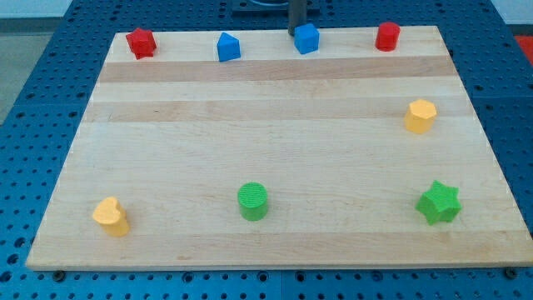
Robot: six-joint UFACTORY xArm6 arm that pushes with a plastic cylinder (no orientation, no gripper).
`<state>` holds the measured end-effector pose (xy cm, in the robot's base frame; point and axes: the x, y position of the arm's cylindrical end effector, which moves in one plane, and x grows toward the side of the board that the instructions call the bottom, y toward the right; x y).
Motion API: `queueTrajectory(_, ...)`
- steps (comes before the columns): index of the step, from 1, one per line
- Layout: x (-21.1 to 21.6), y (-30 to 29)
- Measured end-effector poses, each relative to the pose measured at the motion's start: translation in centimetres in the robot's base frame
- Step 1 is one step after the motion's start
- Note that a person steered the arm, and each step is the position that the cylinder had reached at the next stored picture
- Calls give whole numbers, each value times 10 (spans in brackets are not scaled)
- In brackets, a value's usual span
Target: Adjust the blue triangle parallel right to the red star
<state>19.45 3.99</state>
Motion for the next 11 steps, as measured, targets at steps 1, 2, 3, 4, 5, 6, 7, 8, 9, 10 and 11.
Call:
queueTrajectory(1,5,-6)
queueTrajectory(2,-2,-51)
queueTrajectory(3,9,-95)
queueTrajectory(4,61,-93)
queueTrajectory(5,73,-115)
queueTrajectory(6,59,-156)
queueTrajectory(7,85,-147)
queueTrajectory(8,100,-171)
queueTrajectory(9,72,-194)
queueTrajectory(10,70,-187)
queueTrajectory(11,70,-195)
